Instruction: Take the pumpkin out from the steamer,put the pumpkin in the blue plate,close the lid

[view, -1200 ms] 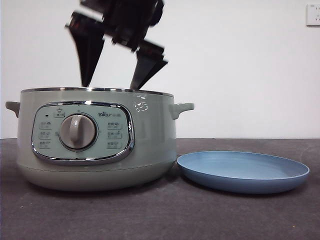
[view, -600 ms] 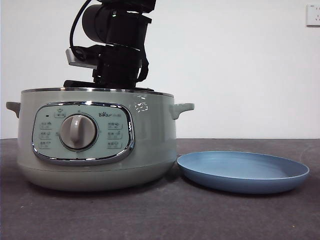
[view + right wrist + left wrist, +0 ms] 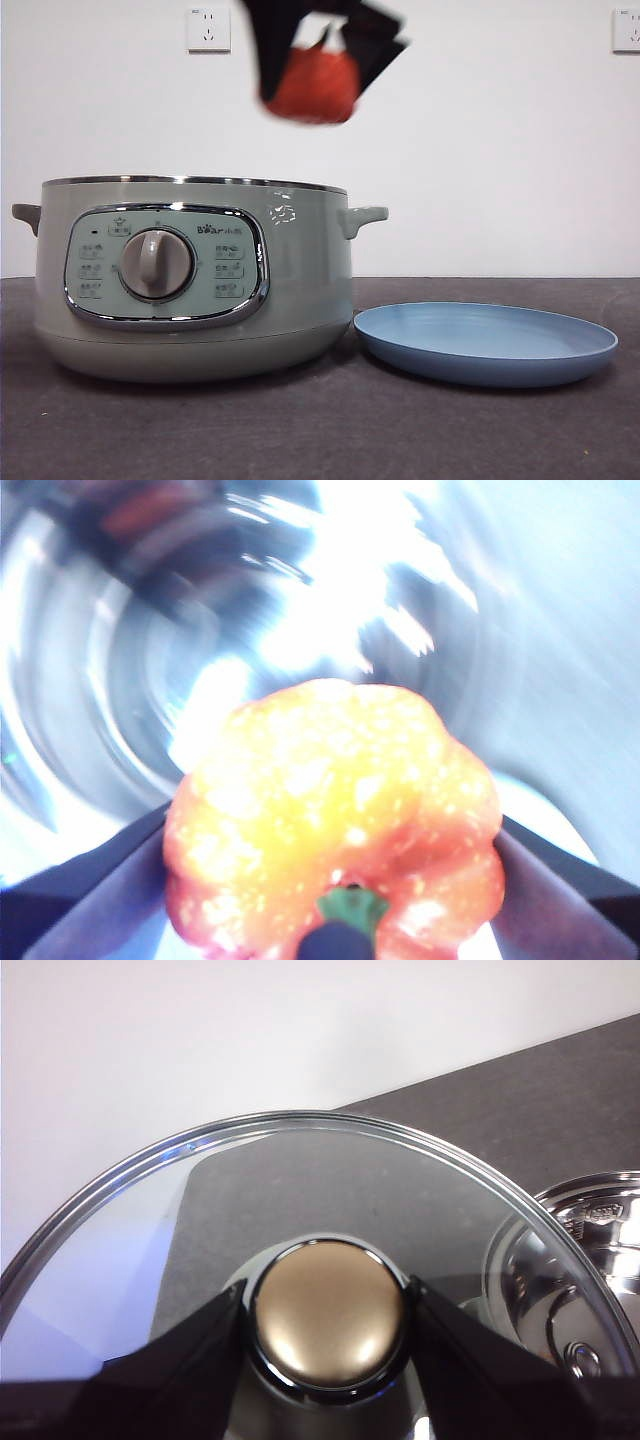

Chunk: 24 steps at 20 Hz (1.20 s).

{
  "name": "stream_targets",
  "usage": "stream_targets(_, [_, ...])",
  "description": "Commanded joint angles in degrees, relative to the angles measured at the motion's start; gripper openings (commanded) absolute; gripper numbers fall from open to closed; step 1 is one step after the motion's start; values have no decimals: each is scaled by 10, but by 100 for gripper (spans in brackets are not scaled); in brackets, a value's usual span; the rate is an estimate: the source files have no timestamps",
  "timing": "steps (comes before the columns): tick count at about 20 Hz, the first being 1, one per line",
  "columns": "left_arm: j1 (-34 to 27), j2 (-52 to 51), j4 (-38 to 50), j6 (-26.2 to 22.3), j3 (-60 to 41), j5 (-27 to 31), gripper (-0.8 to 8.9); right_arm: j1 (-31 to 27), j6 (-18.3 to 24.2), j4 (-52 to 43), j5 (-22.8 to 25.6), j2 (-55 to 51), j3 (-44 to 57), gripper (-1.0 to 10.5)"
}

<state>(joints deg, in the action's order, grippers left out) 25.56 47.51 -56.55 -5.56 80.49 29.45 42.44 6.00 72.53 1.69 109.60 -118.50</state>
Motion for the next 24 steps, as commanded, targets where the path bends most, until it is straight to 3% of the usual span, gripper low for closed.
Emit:
stream_targets(1, [0,-6,29,-7,10,-12,-8,-27,-28,57,2,-33,1,-12])
stream_targets(5, [0,-6,33,-6,10,-15,-8,-73,-51,50,3,-115,99,-12])
stream_targets(13, [0,-6,33,-2,10,-30,-8,-127,-76,-147,2,-330,462,-12])
stream_targets(17, [0,-6,29,0,10,-30,-8,-138,-77,-236,1,-321,528,-12])
stream_targets(24, [0,-6,29,11,10,-59,-8,-139,-76,-336,-2,-203,537,2])
